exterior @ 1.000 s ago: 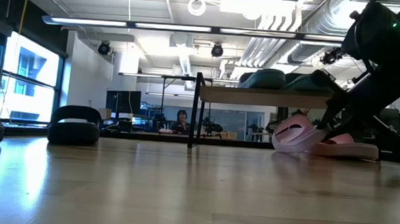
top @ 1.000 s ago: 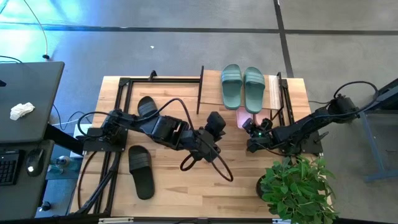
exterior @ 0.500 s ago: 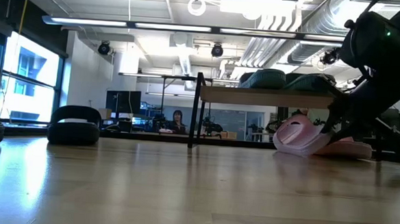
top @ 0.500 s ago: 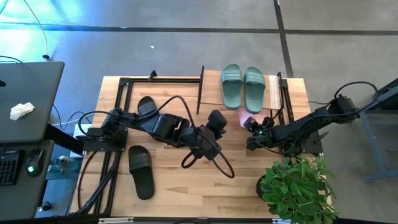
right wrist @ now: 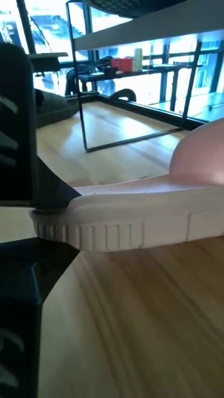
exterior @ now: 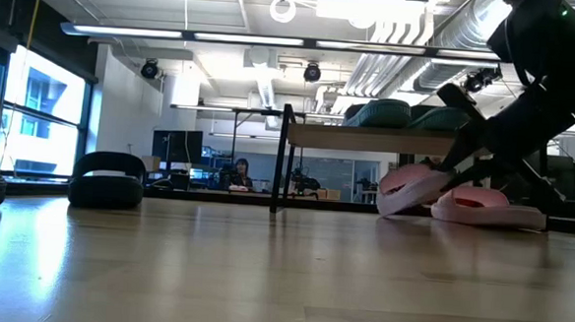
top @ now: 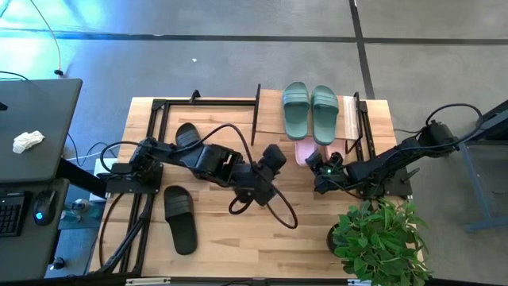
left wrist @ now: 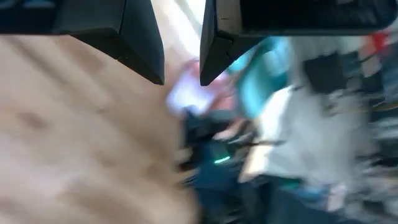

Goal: Pick and place slides into the shelf
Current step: Put the pink slides under the shelf, then put the bottom black slides under the shelf

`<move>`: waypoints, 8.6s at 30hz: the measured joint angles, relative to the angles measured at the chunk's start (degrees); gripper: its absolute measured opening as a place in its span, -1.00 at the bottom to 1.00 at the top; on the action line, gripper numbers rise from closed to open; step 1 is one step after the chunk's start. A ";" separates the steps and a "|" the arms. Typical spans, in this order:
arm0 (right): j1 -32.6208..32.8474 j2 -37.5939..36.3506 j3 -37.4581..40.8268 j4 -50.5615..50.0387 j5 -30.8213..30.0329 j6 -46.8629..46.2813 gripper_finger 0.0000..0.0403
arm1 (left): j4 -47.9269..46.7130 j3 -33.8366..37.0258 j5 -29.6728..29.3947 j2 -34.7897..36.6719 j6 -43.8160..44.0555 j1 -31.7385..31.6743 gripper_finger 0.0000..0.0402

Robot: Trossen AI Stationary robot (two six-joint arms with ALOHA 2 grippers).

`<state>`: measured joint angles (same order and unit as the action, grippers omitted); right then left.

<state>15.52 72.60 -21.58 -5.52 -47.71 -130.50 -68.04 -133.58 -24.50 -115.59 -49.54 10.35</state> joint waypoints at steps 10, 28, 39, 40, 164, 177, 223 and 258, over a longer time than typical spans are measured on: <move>1.36 0.02 0.00 3.57 0.81 0.02 -0.91 | 2.50 9.76 8.44 -2.01 0.42 -1.40 -0.56; 6.61 0.02 0.00 6.97 -0.30 -0.45 -0.92 | 73.42 54.54 -6.89 -2.02 -1.58 -3.14 -0.90; 7.15 0.02 0.00 8.41 -0.86 -0.55 -0.92 | 76.18 55.05 -1.68 -2.80 -1.21 -7.58 -0.22; 7.16 0.02 0.00 8.59 -0.99 -0.53 -0.92 | 76.17 55.04 -1.69 -2.80 -1.24 -7.94 -0.14; 18.89 -49.05 -0.11 27.04 -7.36 105.50 -1.00 | 67.49 31.47 5.02 -20.50 -13.02 -16.75 -0.90; 13.65 -51.28 -0.11 23.50 0.81 104.91 -1.00 | 66.57 25.34 6.01 -25.75 -13.09 -17.49 -0.90; 12.58 -51.23 -0.11 20.99 3.61 100.48 -1.00 | 71.56 22.12 4.12 -30.50 -10.37 -18.98 -0.66; 12.60 -51.23 -0.11 19.96 6.20 97.37 -1.00 | 54.12 12.75 8.49 -30.91 -3.93 -18.85 0.33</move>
<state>28.12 21.37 -21.69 14.44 -41.51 -33.12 -13.92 -120.83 -16.01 -146.50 -53.47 -8.50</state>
